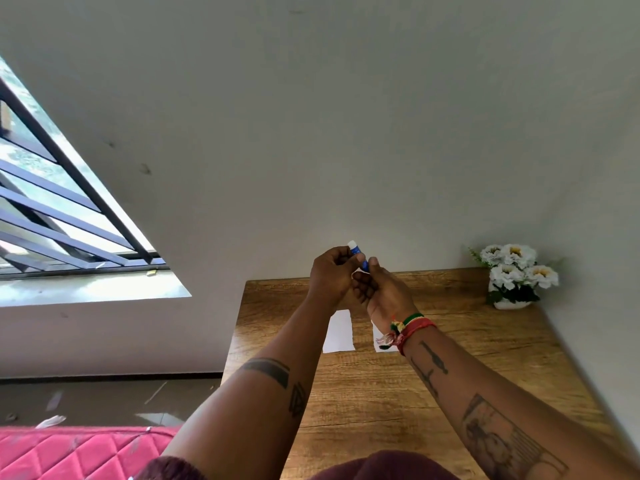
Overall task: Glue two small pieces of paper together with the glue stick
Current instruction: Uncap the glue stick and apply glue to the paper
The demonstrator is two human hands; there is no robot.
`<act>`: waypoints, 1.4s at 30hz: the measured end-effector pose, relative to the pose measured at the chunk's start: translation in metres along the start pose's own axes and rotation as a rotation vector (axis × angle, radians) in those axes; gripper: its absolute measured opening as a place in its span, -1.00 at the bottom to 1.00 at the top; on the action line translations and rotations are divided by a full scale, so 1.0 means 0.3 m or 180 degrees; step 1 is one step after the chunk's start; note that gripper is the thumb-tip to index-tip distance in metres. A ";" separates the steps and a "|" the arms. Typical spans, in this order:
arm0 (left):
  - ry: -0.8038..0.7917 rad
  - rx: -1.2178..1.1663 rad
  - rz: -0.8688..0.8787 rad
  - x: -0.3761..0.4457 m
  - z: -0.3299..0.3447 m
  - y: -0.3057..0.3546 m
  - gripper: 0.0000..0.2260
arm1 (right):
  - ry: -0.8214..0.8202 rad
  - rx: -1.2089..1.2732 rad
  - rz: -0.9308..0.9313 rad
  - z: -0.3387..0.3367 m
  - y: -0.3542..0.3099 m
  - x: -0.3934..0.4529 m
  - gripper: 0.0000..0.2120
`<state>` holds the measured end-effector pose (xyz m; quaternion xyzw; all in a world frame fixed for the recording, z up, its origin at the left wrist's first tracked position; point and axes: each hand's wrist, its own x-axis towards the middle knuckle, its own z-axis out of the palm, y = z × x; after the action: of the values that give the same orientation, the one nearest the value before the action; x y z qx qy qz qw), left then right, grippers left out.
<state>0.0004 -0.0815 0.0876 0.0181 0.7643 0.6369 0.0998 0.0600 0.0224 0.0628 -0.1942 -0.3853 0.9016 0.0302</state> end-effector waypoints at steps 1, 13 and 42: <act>0.0024 0.0015 0.0023 0.005 -0.001 -0.002 -0.78 | -0.0020 -0.0018 -0.0059 -0.001 -0.004 0.001 -0.63; -0.0099 0.0081 0.0006 -0.001 0.025 -0.014 -0.87 | 0.0474 -0.0606 0.0424 0.003 -0.024 0.015 -0.52; 0.0029 0.0048 -0.0037 0.021 0.019 -0.005 -0.79 | 0.0585 -0.1021 0.0048 0.044 -0.032 0.001 -0.49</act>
<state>-0.0047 -0.0753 0.0844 0.0116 0.7695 0.6306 0.0999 0.0540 0.0202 0.0779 -0.2810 -0.5183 0.8073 0.0271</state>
